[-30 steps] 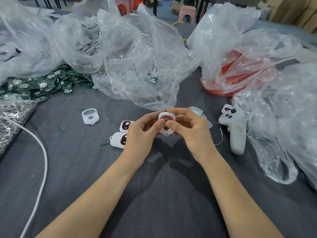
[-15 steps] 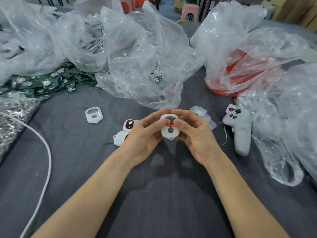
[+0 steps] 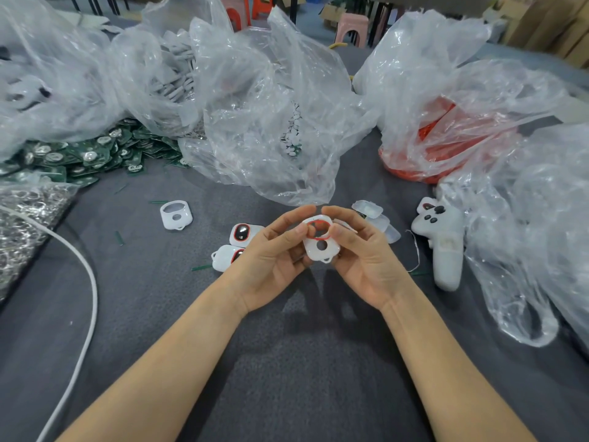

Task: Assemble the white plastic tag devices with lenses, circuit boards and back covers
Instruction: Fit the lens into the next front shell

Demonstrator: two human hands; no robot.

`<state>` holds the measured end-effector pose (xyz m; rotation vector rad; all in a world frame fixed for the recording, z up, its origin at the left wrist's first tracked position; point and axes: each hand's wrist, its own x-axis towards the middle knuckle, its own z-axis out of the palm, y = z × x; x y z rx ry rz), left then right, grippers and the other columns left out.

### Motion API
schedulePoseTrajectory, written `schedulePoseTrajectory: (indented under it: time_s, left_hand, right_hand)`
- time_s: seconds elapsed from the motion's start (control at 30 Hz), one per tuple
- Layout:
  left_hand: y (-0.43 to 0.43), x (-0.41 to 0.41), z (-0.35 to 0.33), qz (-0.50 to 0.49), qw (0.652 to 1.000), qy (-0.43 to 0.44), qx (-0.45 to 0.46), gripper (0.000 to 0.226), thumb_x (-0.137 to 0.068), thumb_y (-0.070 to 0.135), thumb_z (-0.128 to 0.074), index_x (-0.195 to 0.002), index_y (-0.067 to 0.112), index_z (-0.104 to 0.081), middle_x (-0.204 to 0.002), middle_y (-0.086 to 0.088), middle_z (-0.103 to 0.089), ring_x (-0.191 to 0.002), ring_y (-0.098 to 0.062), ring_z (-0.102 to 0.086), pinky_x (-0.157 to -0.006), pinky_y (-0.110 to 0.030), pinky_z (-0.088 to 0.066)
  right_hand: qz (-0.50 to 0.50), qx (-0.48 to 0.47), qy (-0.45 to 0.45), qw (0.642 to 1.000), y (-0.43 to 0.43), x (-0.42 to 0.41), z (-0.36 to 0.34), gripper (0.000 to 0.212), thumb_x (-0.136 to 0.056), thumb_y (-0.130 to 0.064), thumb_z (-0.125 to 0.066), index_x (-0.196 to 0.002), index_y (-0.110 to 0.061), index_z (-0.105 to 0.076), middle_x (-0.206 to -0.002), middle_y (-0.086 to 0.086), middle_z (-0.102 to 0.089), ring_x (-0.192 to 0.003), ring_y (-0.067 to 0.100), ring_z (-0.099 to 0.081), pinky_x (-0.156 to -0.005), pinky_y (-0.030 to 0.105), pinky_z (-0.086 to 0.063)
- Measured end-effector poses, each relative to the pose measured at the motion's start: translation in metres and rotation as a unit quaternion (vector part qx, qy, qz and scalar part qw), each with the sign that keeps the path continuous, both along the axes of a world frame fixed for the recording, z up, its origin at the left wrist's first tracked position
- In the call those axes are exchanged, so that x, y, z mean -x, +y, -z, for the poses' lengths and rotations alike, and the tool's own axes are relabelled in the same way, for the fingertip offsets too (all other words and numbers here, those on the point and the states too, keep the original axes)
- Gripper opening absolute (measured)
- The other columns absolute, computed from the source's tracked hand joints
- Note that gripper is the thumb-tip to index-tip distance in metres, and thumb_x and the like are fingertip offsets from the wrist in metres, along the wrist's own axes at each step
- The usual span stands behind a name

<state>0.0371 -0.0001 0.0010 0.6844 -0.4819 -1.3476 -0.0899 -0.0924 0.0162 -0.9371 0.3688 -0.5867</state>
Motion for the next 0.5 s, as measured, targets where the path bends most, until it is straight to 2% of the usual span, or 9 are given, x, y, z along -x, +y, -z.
schedulePoseTrajectory:
  time_s: [0.17, 0.33, 0.5]
  left_hand:
    - [-0.0018, 0.0019, 0.0006, 0.018, 0.999, -0.031, 0.01, 0.028, -0.072, 0.015, -0.076, -0.098, 0.025, -0.076, -0.089, 0.004, -0.074, -0.088, -0.011, -0.07, -0.081, -0.026, -0.056]
    - [-0.0015, 0.0035, 0.003, -0.018, 0.999, -0.052, 0.001, 0.023, -0.08, 0.01, -0.062, -0.096, 0.019, -0.076, -0.099, -0.004, -0.074, -0.092, -0.014, -0.07, -0.079, -0.026, -0.056]
    - [0.001, 0.0039, 0.0005, -0.051, 0.992, -0.119, 0.002, 0.018, -0.079, 0.014, -0.067, -0.095, 0.019, -0.075, -0.094, -0.005, -0.074, -0.091, -0.016, -0.07, -0.075, -0.027, -0.056]
  right_hand:
    - [0.025, -0.003, 0.012, 1.0, -0.0005, 0.0002, 0.0026, 0.022, -0.072, -0.014, -0.065, -0.094, -0.01, -0.063, -0.08, 0.005, -0.072, -0.071, 0.014, -0.069, -0.064, 0.026, -0.057]
    - [0.032, 0.006, 0.028, 0.999, -0.0009, 0.0016, 0.0023, 0.023, -0.071, -0.015, -0.067, -0.093, -0.011, -0.064, -0.076, 0.002, -0.071, -0.069, 0.012, -0.068, -0.063, 0.025, -0.056]
    - [0.039, 0.026, 0.048, 0.998, -0.0016, 0.0023, 0.0024, 0.016, -0.07, -0.015, -0.068, -0.086, -0.016, -0.071, -0.076, 0.002, -0.07, -0.07, 0.012, -0.067, -0.063, 0.025, -0.055]
